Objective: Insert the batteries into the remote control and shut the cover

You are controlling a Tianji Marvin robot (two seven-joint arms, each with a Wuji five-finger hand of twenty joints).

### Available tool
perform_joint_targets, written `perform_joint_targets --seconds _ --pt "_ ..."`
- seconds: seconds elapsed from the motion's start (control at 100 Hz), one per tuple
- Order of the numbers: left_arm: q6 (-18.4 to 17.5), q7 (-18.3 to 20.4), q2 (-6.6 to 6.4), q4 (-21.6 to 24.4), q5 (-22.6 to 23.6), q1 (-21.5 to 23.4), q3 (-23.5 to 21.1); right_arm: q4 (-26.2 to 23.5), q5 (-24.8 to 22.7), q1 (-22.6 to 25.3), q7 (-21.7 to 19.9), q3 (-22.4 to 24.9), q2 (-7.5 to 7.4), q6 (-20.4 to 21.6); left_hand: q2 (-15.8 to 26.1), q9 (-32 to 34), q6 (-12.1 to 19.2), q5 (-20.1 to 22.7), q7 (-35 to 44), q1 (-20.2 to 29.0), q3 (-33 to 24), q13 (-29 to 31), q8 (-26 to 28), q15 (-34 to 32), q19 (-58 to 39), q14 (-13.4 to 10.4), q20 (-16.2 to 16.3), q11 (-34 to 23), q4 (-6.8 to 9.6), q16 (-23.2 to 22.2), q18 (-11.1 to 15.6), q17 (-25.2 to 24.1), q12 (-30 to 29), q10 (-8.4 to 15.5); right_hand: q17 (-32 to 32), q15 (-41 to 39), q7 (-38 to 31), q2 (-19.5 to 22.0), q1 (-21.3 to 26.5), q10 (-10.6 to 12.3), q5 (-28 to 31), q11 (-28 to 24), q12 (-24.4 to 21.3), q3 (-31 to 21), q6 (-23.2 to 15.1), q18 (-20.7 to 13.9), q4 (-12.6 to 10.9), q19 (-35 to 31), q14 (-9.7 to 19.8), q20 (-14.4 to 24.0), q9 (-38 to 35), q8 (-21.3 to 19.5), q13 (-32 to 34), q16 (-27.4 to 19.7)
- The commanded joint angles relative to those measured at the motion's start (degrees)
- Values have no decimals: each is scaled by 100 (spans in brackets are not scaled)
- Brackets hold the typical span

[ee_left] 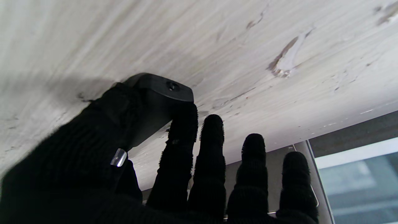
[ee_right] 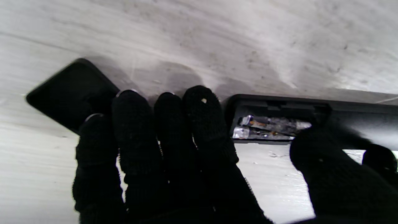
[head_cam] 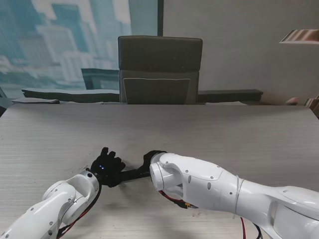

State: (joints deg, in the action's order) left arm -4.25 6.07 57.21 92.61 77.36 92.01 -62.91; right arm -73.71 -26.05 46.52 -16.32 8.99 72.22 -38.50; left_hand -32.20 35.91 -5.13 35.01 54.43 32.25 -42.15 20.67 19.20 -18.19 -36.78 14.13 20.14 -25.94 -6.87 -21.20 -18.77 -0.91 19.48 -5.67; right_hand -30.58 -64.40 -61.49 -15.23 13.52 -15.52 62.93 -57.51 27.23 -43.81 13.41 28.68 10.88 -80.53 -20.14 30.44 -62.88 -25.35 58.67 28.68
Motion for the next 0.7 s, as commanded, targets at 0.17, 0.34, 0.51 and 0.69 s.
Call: perform_joint_targets --seconds 0.17,0.34,0.51,0.69 --pt "-21 171 -19 -86 16 86 34 182 -30 116 -165 -158 -25 -141 208 -58 1045 591 649 687 -433 7 244 20 -45 -15 -92 14 383 63 -72 -37 47 39 -208 159 20 -382 1498 84 37 148 -131 -1488 -829 260 -555 62 -85 -90 -400 117 380 -220" --pt "-19 181 -19 -79 22 89 33 196 8 96 -230 -185 -65 -124 211 -56 1044 592 650 689 -429 13 244 17 -45 -26 -92 12 382 63 -72 -35 48 42 -242 351 61 -478 1664 98 -132 264 -186 -1391 -809 245 -310 109 -28 -153 -286 343 353 -324" --pt "-23 191 -20 -72 26 92 33 262 7 102 -238 -224 -64 -160 208 -56 1045 596 653 692 -433 4 245 21 -44 -16 -93 10 384 63 -71 -38 49 37 -453 465 58 -584 1685 156 -165 343 -227 -1327 -843 251 -150 178 54 -269 -317 499 485 -396" --pt "-29 193 -20 -67 35 95 27 384 -74 143 -140 -260 2 -295 208 -58 1048 592 651 695 -431 9 244 16 -43 -18 -93 10 385 61 -71 -40 49 45 -721 404 102 -674 1564 147 -7 386 -247 -1439 -836 306 -146 99 66 -326 -545 476 746 -428"
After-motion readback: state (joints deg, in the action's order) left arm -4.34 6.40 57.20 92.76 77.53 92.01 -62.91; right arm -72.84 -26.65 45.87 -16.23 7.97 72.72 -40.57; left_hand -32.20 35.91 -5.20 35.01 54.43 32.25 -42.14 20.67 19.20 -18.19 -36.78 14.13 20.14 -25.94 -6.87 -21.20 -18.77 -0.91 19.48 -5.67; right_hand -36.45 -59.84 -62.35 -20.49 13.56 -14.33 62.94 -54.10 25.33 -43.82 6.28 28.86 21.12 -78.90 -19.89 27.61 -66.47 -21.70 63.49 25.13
